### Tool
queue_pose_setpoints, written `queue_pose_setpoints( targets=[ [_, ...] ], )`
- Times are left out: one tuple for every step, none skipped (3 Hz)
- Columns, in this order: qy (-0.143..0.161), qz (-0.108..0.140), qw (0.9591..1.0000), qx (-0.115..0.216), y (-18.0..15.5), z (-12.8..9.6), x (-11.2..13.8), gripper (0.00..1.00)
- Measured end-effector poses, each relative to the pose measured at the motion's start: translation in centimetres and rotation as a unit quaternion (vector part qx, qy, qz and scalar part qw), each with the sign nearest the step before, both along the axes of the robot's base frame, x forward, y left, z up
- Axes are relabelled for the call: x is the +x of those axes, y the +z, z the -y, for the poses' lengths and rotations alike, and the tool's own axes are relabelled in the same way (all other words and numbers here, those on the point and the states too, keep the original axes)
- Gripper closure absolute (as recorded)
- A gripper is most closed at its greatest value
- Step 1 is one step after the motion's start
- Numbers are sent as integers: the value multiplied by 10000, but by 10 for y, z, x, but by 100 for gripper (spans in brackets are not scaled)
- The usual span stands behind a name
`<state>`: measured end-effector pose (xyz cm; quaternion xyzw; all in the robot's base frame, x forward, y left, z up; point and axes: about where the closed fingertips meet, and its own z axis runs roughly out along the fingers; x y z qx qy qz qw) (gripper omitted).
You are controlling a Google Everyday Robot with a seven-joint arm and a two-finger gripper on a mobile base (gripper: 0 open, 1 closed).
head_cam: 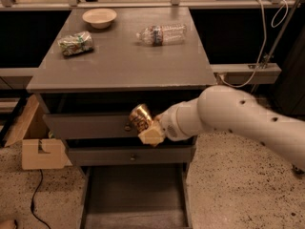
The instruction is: Place orange can into bottom drawer
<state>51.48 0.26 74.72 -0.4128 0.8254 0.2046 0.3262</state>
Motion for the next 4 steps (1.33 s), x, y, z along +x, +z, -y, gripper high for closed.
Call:
queue_pose_setpoints(
  targets=[
    [318, -232, 9991, -160, -61, -16, -26, 100],
    [549, -613, 9965, -170, -137, -36, -50, 100],
    [723, -1084, 9915, -73, -218, -60, -63, 100],
    [853, -1541, 9842, 165, -284, -82, -69, 100]
  ],
)
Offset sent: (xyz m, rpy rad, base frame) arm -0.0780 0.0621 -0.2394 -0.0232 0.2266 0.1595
